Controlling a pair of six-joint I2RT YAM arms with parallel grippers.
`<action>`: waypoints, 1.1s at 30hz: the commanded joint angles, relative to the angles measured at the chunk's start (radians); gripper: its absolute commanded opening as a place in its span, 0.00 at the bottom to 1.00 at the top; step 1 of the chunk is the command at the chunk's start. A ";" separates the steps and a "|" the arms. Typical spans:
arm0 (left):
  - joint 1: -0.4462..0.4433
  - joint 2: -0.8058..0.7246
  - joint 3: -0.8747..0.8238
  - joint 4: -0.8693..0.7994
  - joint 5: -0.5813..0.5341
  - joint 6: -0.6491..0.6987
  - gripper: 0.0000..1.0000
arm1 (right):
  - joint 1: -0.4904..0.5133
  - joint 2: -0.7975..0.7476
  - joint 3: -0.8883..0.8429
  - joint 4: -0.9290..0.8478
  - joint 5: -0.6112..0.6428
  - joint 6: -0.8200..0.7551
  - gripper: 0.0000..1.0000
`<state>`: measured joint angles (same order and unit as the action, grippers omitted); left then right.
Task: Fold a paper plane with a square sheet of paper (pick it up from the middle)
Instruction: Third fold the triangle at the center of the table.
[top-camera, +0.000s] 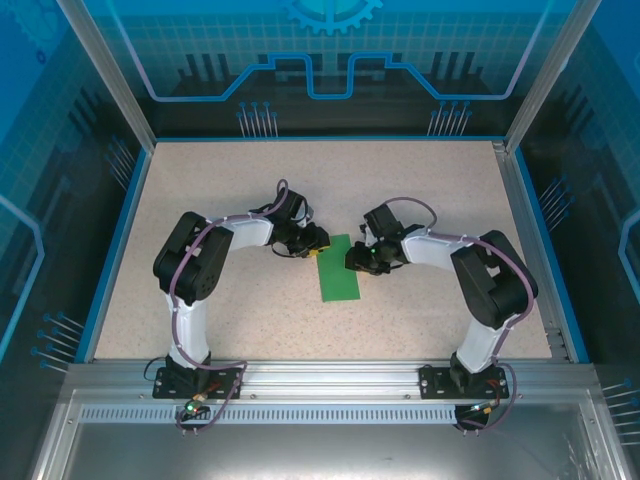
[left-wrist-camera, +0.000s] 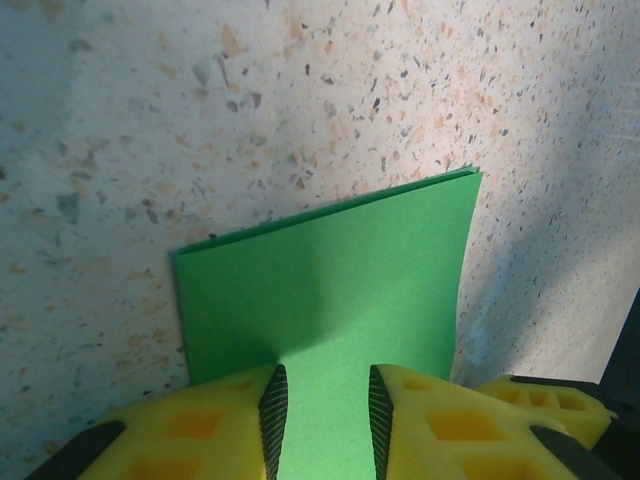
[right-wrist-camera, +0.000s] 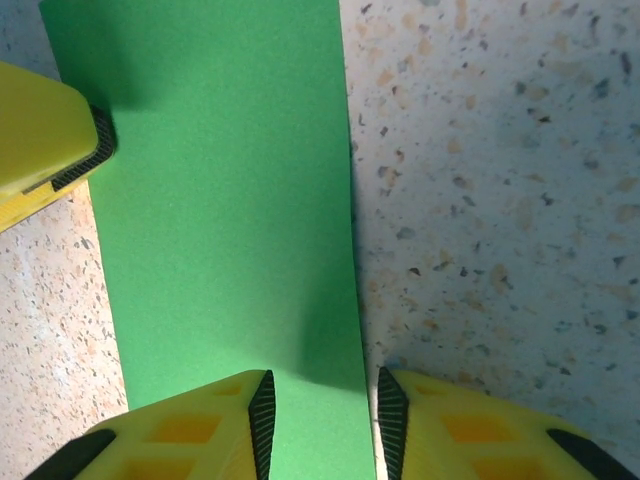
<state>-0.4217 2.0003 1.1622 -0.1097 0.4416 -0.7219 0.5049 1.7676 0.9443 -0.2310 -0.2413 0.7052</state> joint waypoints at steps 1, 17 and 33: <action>0.000 0.009 -0.035 -0.054 -0.019 0.030 0.32 | 0.031 0.015 -0.011 0.017 -0.097 -0.010 0.34; 0.001 0.004 -0.037 -0.054 -0.016 0.030 0.32 | -0.049 -0.069 -0.144 0.257 -0.215 0.142 0.40; 0.000 0.005 -0.039 -0.054 -0.016 0.030 0.32 | -0.097 -0.012 -0.123 0.345 -0.311 0.132 0.46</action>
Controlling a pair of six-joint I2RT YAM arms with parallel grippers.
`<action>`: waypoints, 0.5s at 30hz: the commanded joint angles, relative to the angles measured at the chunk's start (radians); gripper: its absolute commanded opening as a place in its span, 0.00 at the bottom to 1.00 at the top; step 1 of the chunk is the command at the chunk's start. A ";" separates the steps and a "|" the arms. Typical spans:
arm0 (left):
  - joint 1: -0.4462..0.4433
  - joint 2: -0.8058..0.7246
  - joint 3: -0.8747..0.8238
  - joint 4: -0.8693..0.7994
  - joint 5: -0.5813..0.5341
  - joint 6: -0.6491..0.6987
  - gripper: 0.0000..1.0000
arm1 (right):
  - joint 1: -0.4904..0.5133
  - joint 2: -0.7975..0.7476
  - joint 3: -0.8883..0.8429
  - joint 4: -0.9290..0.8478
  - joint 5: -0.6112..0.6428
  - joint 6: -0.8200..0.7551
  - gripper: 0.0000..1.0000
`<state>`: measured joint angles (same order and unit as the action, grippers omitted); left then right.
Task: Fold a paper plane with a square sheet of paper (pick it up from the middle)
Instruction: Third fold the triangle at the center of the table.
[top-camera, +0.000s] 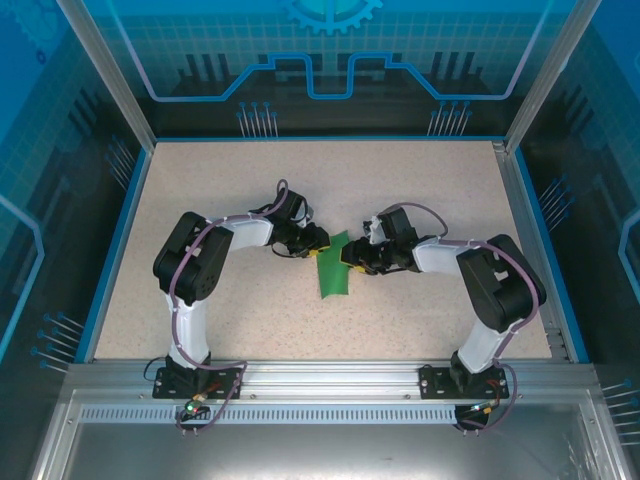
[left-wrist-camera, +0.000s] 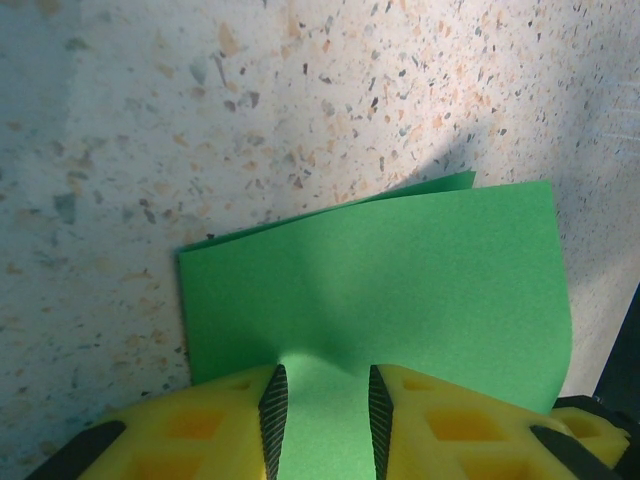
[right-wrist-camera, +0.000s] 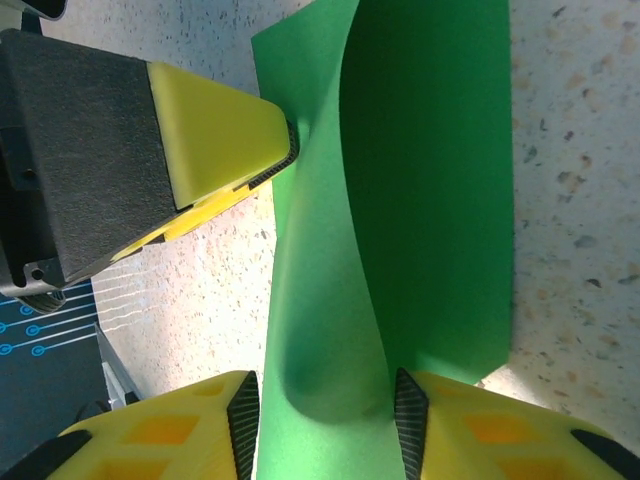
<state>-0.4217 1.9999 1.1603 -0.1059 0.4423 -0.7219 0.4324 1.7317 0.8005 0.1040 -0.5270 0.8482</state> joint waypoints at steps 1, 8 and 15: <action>0.000 0.005 -0.037 -0.058 -0.016 0.029 0.32 | -0.028 0.028 0.024 0.009 -0.027 -0.014 0.46; 0.001 0.002 -0.038 -0.063 -0.016 0.032 0.32 | -0.047 0.068 0.073 -0.002 -0.077 -0.068 0.50; -0.001 -0.002 -0.037 -0.063 -0.013 0.032 0.32 | -0.047 0.088 0.121 -0.084 -0.079 -0.114 0.41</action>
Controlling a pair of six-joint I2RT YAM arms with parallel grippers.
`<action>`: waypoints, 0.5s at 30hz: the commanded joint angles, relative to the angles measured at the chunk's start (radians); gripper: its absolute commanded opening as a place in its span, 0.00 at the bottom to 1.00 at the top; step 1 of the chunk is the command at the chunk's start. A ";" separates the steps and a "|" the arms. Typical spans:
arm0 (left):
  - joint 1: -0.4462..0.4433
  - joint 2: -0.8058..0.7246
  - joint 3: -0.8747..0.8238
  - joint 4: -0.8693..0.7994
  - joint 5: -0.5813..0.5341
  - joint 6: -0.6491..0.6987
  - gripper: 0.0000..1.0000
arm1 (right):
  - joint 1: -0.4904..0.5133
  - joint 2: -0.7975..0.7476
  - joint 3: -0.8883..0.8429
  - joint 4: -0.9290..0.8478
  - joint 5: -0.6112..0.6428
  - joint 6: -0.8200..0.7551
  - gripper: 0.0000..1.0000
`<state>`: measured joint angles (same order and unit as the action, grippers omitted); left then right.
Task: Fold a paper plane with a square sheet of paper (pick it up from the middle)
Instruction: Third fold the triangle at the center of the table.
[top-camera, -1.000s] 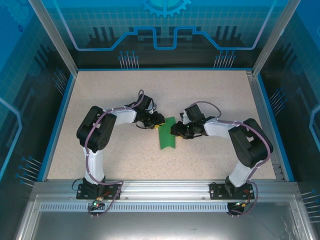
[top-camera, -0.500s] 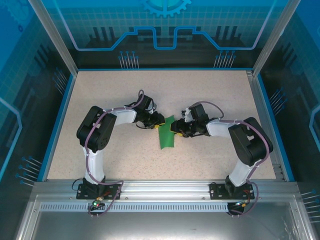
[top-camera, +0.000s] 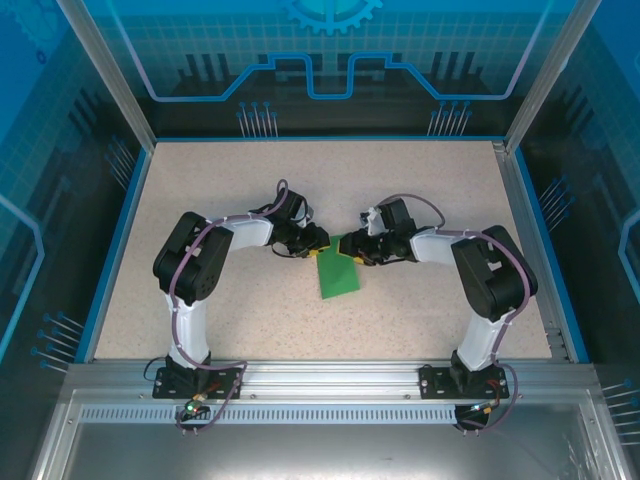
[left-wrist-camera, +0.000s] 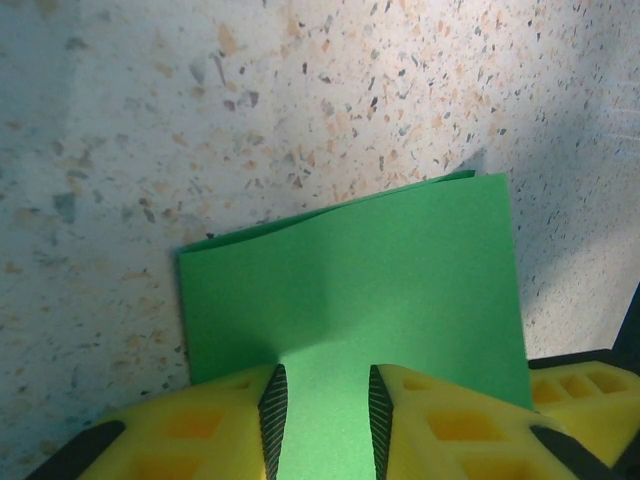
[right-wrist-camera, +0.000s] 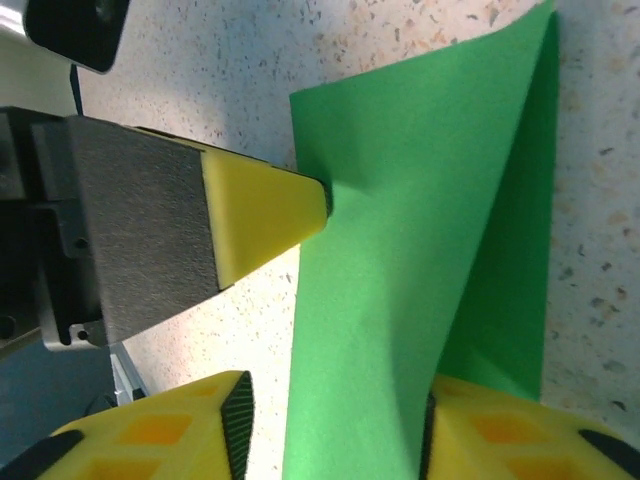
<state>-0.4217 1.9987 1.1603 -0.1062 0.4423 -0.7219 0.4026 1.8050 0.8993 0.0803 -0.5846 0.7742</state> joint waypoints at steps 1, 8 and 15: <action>0.000 -0.002 -0.036 -0.061 -0.011 0.031 0.32 | -0.018 0.015 0.017 -0.058 -0.025 -0.041 0.39; 0.001 -0.046 -0.042 0.022 0.079 0.018 0.34 | -0.018 0.017 -0.014 -0.026 -0.037 -0.037 0.19; 0.020 -0.158 -0.063 0.039 0.105 -0.001 0.42 | -0.012 -0.008 -0.075 0.017 -0.014 0.023 0.07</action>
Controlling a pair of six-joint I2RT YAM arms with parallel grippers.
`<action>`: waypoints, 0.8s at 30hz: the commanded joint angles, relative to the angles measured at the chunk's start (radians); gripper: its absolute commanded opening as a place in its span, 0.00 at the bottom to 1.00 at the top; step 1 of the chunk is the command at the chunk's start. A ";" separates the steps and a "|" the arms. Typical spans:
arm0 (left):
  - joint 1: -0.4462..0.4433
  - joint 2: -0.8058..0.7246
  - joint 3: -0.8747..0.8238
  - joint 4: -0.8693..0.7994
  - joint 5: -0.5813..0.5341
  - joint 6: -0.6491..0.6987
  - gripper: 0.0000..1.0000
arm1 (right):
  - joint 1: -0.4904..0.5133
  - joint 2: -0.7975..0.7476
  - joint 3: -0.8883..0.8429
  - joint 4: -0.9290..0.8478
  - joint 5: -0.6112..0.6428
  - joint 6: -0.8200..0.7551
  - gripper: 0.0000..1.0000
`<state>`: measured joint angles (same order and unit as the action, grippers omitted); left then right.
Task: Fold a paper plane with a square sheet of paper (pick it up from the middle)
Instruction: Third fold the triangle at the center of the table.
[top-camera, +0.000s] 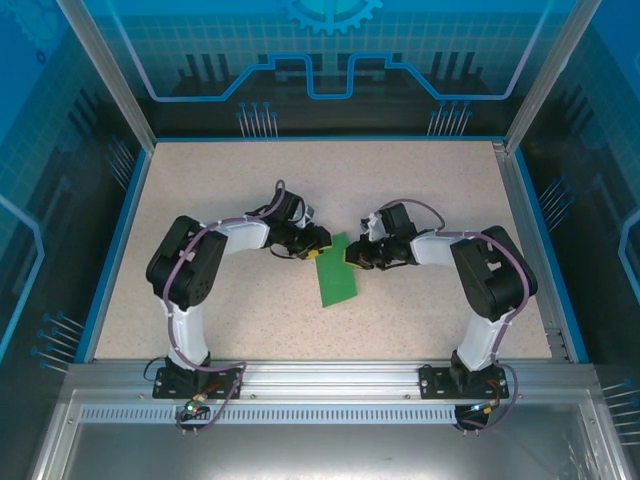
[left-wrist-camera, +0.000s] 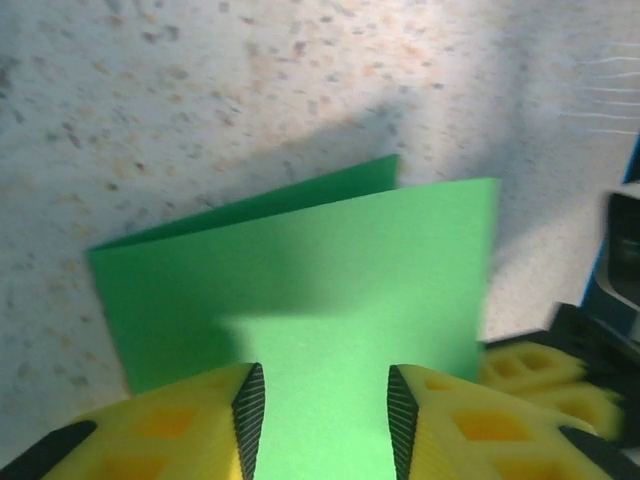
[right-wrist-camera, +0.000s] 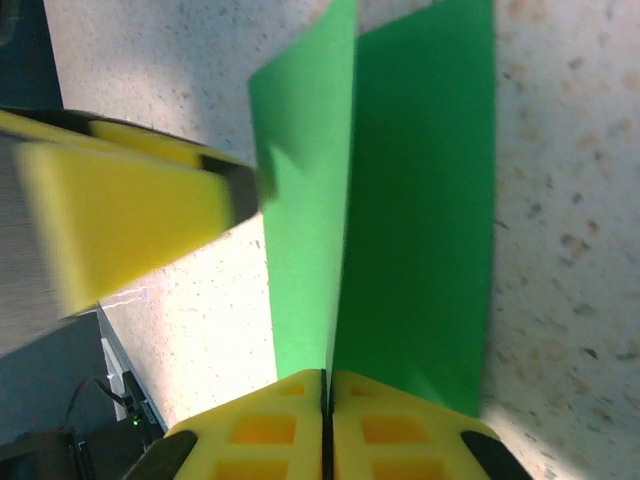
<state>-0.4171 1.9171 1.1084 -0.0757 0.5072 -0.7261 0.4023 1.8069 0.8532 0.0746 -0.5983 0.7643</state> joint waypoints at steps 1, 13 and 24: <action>0.015 -0.096 -0.021 0.008 0.041 0.005 0.42 | -0.007 -0.018 -0.038 0.041 0.015 0.052 0.06; -0.072 -0.381 -0.273 0.001 -0.029 0.199 0.48 | 0.081 -0.098 -0.169 0.204 0.227 0.360 0.08; -0.413 -0.540 -0.399 -0.032 -0.447 0.515 0.54 | 0.084 -0.169 -0.126 0.005 0.189 0.286 0.28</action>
<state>-0.7982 1.3857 0.7383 -0.0788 0.2108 -0.3389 0.4778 1.6630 0.7040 0.1486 -0.4000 1.0756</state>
